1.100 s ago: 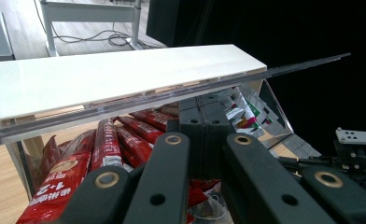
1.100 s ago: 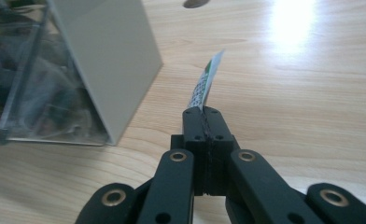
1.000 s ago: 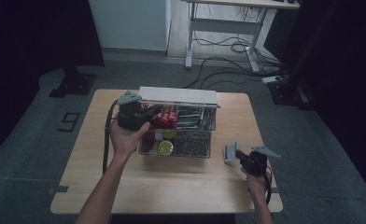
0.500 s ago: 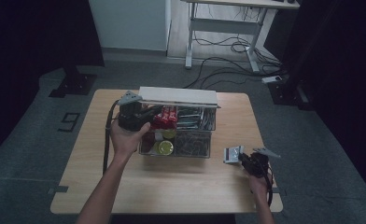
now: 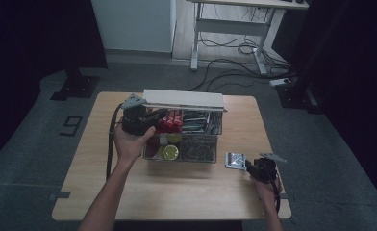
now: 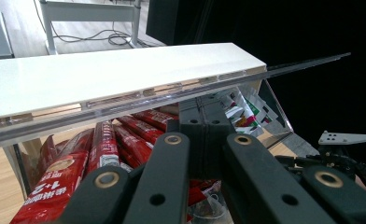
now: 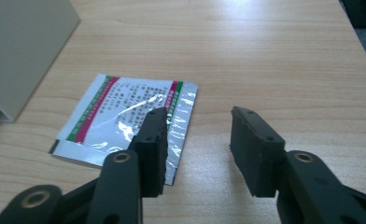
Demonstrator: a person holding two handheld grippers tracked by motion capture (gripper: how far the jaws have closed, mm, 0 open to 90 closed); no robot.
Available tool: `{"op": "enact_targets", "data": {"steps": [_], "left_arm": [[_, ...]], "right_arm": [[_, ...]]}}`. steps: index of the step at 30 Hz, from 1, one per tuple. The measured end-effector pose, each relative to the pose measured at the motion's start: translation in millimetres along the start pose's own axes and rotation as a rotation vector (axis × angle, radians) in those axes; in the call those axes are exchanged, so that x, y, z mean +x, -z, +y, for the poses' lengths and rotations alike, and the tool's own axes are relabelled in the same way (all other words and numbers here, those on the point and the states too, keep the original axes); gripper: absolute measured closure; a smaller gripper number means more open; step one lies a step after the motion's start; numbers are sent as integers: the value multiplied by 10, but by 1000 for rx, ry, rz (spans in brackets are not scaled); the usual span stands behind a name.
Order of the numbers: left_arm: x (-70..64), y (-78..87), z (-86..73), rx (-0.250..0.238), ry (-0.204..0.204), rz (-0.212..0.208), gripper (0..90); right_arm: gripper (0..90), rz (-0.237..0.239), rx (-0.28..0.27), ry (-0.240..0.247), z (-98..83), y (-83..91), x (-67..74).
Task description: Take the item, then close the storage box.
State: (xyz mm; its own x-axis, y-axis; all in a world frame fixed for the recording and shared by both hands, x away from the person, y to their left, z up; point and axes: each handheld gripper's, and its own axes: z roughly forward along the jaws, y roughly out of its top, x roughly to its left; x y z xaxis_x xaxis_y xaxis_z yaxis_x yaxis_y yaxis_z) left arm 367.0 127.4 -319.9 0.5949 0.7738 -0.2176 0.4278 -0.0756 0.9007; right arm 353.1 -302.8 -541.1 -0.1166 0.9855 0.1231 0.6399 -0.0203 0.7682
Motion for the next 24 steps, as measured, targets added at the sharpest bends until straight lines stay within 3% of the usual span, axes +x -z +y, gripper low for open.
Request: {"op": "enact_targets", "data": {"steps": [10,24], "left_arm": [[-3,-2,-12,2,0,-1,898],[-57,0,-78,10,-7,-11,900]], "right_arm": [[534,40,-60,-5,42,89,37],[538,55,-85,-9,56,138,43]]}}
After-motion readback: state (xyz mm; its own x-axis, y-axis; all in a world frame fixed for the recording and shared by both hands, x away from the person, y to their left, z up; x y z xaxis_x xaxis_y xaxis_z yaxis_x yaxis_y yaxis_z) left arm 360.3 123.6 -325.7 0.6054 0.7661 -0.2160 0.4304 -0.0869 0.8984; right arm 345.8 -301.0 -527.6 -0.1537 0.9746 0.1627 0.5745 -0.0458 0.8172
